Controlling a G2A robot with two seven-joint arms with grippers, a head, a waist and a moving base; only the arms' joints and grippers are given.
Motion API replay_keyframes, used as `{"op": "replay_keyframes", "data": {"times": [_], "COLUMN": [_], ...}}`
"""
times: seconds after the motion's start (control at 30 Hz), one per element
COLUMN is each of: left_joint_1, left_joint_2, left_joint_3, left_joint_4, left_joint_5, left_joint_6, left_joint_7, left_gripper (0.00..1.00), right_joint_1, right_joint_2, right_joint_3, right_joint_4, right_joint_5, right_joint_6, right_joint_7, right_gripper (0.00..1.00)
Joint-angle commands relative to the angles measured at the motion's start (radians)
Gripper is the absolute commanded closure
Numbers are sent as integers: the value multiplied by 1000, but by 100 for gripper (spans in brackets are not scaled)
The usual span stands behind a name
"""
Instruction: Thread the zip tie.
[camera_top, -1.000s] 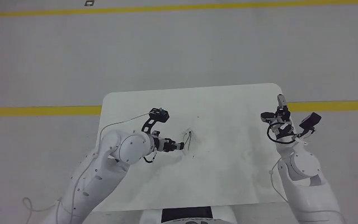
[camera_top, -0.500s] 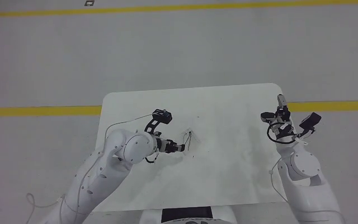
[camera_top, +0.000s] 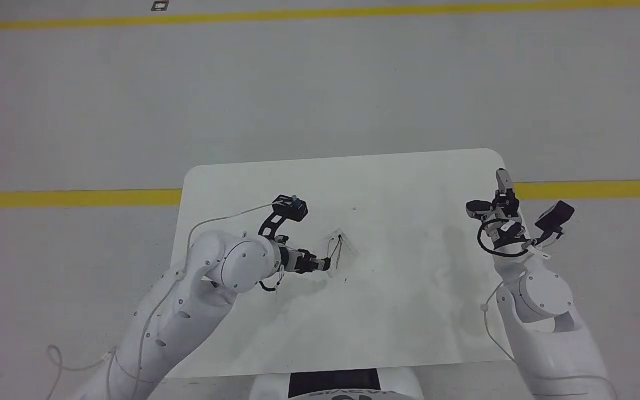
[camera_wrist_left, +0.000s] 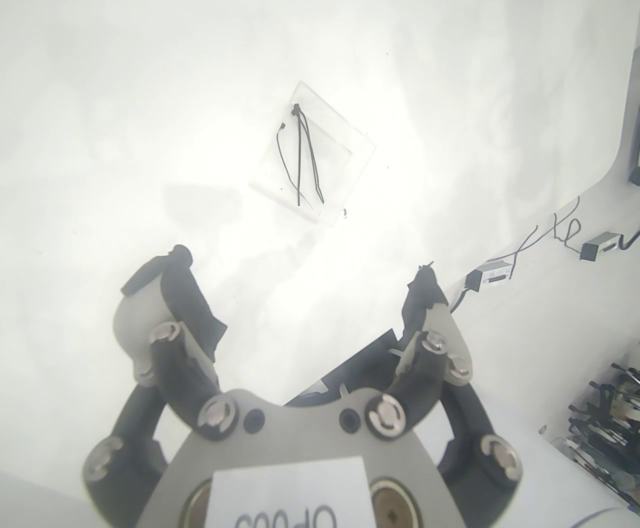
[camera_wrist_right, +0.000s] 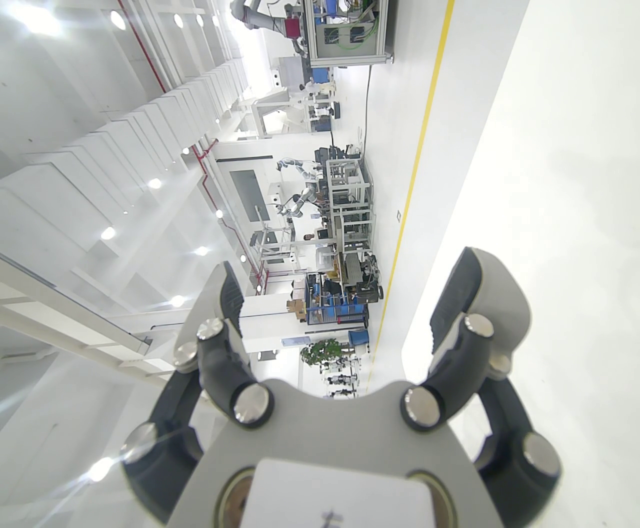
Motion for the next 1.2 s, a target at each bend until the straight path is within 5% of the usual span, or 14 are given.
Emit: {"op": "replay_keyframes", "data": {"times": [0.0,0.2,0.47,0.97,1.17], "left_joint_1": [-6,-102,-276,-276,-254], "left_joint_2": [-1,-22,-81,-81,-93], "left_joint_3": [9,121,258,258,327], "left_joint_4": [-4,21,208,208,220], "left_joint_5": [5,32,-71,-71,35], "left_joint_6": [-12,-17,-36,-36,52], "left_joint_7": [-1,-41,-13,-13,59], "left_gripper": [0,0,0,0,0], "right_joint_1": [0,0,0,0,0], "right_joint_2": [0,0,0,0,0], "right_joint_3": [0,0,0,0,0], "right_joint_4": [0,0,0,0,0], "right_joint_5": [0,0,0,0,0], "right_joint_6": [0,0,0,0,0], "right_joint_7": [0,0,0,0,0], "right_gripper": [0,0,0,0,0]}}
